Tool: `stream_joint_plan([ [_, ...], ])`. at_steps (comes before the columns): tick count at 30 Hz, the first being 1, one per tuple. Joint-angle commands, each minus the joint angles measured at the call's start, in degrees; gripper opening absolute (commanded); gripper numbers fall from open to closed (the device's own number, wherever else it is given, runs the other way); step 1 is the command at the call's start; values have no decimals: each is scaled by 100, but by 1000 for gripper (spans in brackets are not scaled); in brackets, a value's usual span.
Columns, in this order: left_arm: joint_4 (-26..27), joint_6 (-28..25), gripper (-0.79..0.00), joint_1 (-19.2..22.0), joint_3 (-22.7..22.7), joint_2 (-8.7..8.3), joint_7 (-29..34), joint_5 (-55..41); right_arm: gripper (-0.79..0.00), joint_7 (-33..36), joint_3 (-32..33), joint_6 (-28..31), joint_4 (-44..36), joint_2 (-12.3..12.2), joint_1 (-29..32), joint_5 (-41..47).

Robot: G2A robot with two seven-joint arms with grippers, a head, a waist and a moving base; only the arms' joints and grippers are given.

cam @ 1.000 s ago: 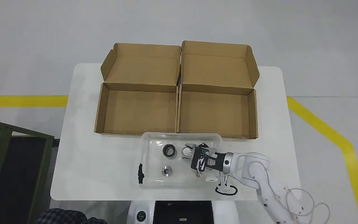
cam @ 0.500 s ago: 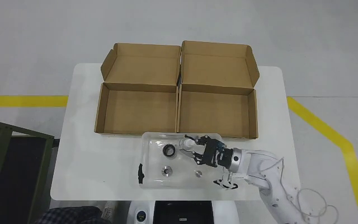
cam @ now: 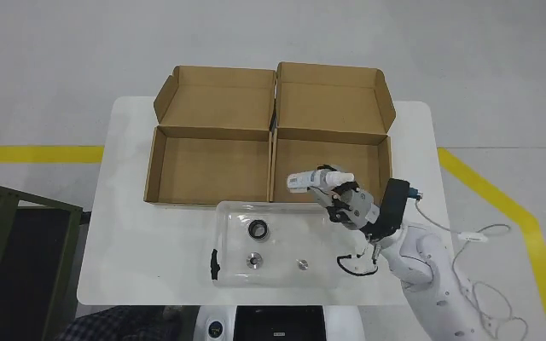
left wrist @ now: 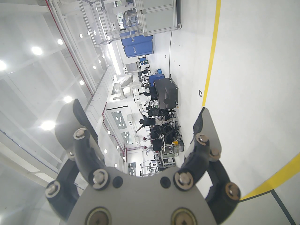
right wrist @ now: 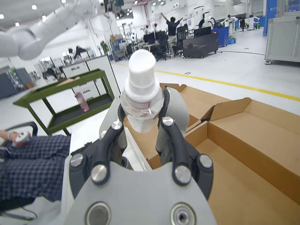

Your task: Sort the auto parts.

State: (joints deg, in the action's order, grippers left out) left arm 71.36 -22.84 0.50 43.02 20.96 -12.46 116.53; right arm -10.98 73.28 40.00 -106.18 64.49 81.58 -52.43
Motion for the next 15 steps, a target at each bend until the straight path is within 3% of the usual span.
stream_joint_plan([
  [1, 0, 0, 0, 0, 0, 0, 0, 0, -785, -26, 54, -90, 133, 7, -40, 151],
  [15, 0, 0, 0, 0, 0, 0, 0, 0, -785, -369, 326, -519, 249, 64, -3, 846],
])
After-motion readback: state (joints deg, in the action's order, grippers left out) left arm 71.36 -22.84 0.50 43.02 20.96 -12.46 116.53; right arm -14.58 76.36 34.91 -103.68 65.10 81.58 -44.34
